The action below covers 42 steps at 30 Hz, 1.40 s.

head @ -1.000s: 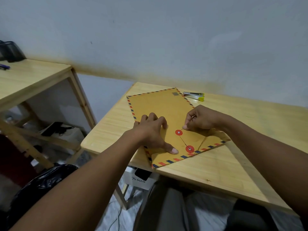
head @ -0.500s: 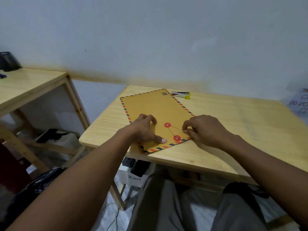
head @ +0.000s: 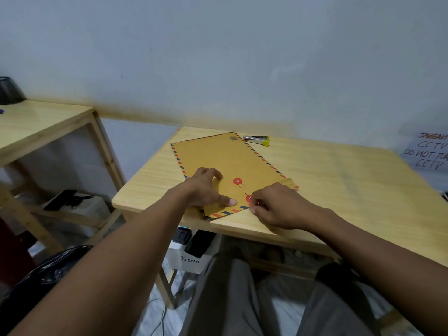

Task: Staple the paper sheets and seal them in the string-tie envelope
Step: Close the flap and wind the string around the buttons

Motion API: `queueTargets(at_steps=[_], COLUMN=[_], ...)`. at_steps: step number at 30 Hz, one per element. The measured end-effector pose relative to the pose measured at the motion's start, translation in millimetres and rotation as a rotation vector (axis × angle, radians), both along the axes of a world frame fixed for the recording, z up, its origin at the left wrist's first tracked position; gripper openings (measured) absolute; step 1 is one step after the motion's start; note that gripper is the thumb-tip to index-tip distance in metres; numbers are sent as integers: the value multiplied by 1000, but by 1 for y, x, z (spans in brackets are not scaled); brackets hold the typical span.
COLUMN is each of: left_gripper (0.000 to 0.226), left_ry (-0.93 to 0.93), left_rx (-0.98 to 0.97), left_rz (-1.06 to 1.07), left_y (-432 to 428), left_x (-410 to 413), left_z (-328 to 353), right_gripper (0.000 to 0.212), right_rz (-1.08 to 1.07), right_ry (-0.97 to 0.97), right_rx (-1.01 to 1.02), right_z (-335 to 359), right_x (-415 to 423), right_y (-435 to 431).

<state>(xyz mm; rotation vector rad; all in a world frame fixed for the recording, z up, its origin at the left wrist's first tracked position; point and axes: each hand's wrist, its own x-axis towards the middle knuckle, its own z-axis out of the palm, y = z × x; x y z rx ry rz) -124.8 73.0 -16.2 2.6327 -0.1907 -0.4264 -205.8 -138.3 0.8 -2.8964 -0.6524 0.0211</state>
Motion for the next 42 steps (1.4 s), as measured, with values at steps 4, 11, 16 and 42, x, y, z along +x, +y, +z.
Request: queueTargets(at_steps=[4, 11, 16, 42], left_gripper=[101, 103, 99, 99], left_ry=[-29, -2, 8, -23], left_rx=[-12, -5, -11, -28], left_rz=[-2, -5, -9, -3], left_y=[1, 3, 2, 0], left_x=[1, 3, 2, 0], left_z=[-4, -3, 0, -3], right_gripper=[18, 19, 27, 17], right_rz=[37, -20, -149, 118], right_ry=[45, -59, -116, -215], right_rx=[48, -68, -103, -313], right_z=[-5, 8, 17, 0], right_x=[-1, -1, -11, -28], right_y=[21, 0, -40, 8])
